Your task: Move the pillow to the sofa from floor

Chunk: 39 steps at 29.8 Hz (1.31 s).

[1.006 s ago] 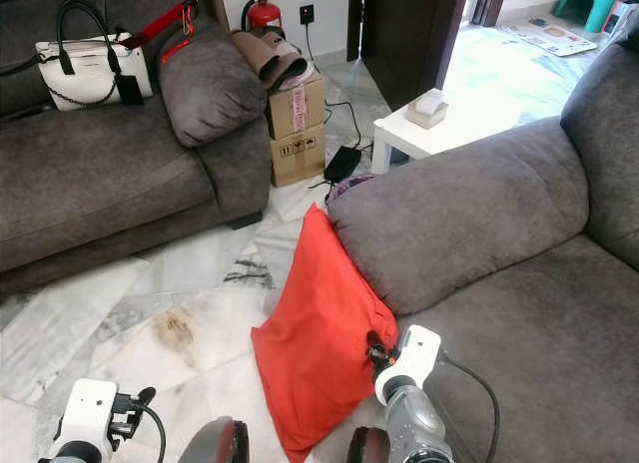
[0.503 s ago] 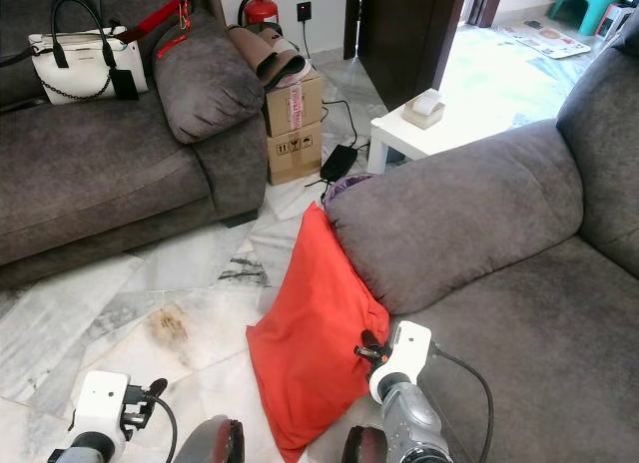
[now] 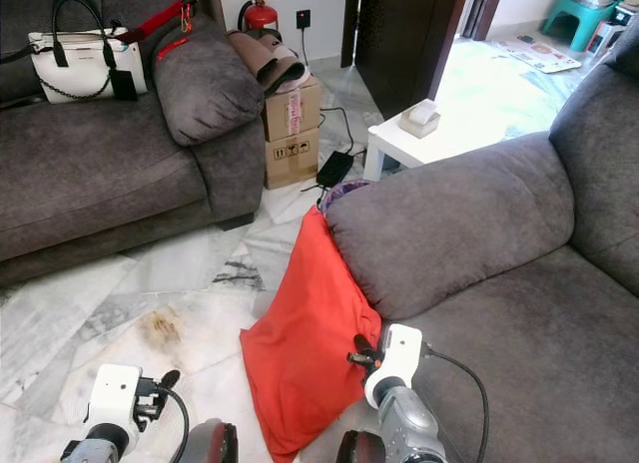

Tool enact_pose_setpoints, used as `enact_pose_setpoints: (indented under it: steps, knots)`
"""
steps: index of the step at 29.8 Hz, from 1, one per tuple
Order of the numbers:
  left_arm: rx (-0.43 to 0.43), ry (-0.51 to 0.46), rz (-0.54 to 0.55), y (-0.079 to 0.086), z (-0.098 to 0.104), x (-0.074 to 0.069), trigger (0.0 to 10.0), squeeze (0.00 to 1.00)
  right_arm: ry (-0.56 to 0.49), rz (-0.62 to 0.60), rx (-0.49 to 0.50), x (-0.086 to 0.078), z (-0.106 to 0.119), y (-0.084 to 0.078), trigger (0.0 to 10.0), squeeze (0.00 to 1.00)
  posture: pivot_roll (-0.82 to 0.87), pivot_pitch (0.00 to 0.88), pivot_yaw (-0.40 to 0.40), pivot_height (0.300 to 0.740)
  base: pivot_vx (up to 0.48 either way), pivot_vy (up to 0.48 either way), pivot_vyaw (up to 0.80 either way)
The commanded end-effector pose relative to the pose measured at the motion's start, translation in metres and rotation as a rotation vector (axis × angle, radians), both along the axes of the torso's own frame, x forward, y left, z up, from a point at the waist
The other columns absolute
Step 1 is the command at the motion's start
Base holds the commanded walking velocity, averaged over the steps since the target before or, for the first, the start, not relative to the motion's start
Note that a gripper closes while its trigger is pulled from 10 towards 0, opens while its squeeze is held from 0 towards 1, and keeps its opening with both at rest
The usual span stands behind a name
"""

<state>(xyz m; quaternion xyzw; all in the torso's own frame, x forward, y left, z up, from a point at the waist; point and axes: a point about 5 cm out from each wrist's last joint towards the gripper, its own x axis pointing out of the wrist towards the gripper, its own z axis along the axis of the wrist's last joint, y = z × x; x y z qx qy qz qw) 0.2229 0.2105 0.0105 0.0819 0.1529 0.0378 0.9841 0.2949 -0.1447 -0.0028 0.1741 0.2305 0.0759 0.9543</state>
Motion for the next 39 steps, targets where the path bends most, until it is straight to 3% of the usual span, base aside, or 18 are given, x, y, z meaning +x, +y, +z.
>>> enact_pose_setpoints:
  steps: [1,10,11,12,19,39]
  knots:
    - [-0.018,0.006,0.011,0.0012,-0.0034,-0.0034,10.0,0.0,0.002,0.012,-0.01,-0.0042,-0.0034,0.0008,0.0,0.0,0.2,0.081,-0.029,0.618,0.0,0.0,0.0]
    - [-0.024,-0.004,0.008,-0.0003,-0.0028,-0.0001,10.0,0.0,-0.007,0.019,-0.021,-0.0064,-0.0048,0.0054,0.0,0.0,0.18,0.092,-0.026,0.618,0.0,0.0,0.0]
    - [-0.026,-0.005,0.008,-0.0009,-0.0028,0.0003,10.0,0.0,-0.01,0.029,-0.026,-0.0067,-0.0049,0.006,3.7,0.0,0.18,0.095,-0.027,0.618,0.0,0.0,0.0]
    - [-0.026,-0.005,0.009,-0.0011,-0.0029,0.0005,10.0,0.0,-0.01,0.031,-0.029,-0.0069,-0.005,0.0061,10.0,0.0,0.18,0.095,-0.027,0.618,0.0,0.0,0.0]
    - [-0.034,-0.01,0.009,-0.0037,-0.0039,-0.0009,10.0,0.0,-0.02,0.04,-0.048,-0.0079,-0.0053,0.0055,10.0,0.0,0.18,0.11,-0.03,0.618,0.0,0.0,0.0]
    - [-0.04,-0.02,0.018,0.002,-0.0046,-0.004,10.0,0.0,-0.075,0.06,0.01,-0.0092,-0.0025,0.0104,10.0,0.0,0.19,0.116,-0.029,0.74,0.0,0.0,0.0]
